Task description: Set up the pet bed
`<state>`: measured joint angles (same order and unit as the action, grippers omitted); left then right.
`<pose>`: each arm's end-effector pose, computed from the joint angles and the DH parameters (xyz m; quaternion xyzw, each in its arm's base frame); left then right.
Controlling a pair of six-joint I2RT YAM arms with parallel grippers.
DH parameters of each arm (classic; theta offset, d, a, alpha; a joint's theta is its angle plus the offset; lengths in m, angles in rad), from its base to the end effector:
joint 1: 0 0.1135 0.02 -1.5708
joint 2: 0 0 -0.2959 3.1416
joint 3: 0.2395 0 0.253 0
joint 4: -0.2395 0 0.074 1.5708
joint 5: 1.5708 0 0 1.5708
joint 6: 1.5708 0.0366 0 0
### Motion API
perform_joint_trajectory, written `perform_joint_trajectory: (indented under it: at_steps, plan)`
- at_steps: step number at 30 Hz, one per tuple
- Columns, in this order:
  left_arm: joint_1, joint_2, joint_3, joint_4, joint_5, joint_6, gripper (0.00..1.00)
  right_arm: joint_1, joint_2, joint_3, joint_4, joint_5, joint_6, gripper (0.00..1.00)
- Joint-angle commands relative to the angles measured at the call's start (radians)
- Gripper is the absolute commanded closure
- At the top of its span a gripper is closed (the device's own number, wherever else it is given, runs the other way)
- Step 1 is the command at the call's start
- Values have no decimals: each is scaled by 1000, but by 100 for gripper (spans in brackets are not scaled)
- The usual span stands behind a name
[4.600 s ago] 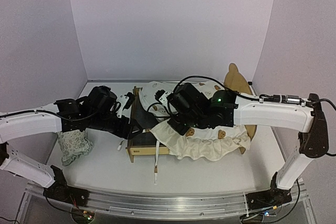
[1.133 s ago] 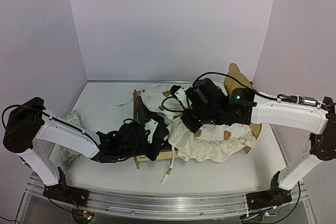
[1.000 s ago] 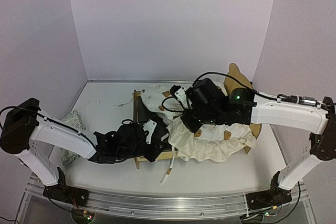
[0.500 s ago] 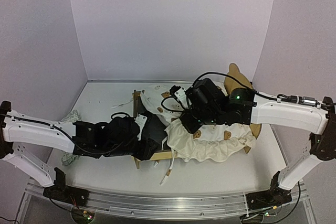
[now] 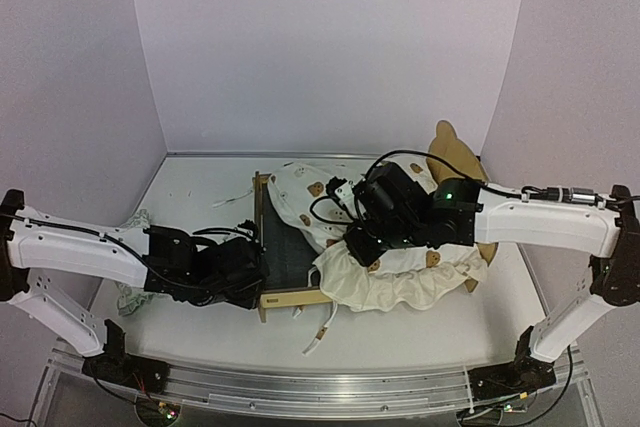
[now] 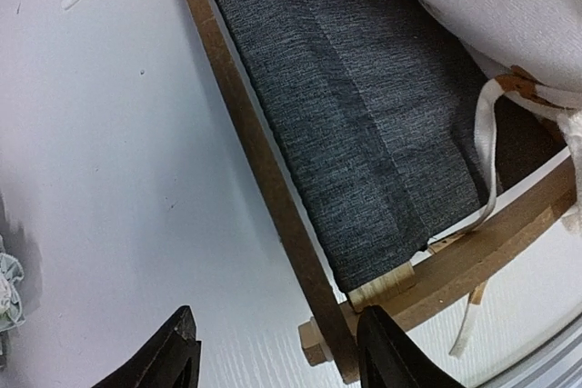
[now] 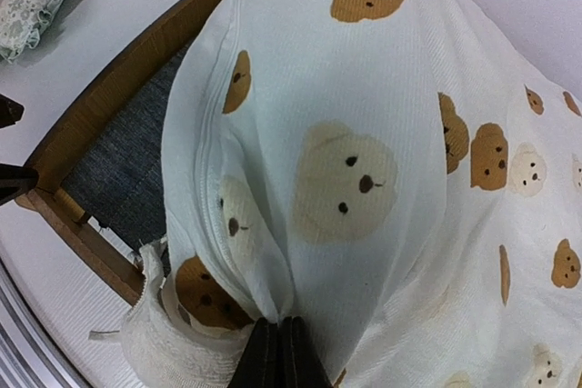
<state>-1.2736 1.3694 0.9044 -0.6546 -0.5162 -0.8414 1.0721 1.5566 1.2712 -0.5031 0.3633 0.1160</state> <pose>0.0915 -0.2371 0.2516 0.1463 0.9327 -0.0662 0.3229 0.1763 0.2966 0.3210 -0.3571 0.8390 0.0715 0.4042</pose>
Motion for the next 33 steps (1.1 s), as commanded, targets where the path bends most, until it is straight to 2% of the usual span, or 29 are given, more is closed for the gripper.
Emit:
perform_joint_trajectory:
  at_steps: [1,7,12,18,21,27,30,33]
  plan:
    - [3,52,63,-10,-42,-17,43,-6,-40,-41,-33,-4,47,93]
    - [16,120,94,-12,-57,-22,52,-6,-67,-95,-34,-41,86,89]
    - [41,139,100,2,-69,-11,69,-5,-69,-119,-34,-67,105,82]
    - [74,135,120,-3,-85,24,76,-5,-78,-126,-34,-84,125,81]
    - [73,107,132,-16,-58,38,75,-5,-102,-134,-32,-146,135,81]
    - [57,64,172,-73,34,74,63,18,-118,-166,25,-475,151,73]
    - [11,76,226,-158,31,70,55,60,-130,-207,77,-511,151,69]
    - [-64,96,290,-307,11,25,50,73,-159,-250,98,-483,166,68]
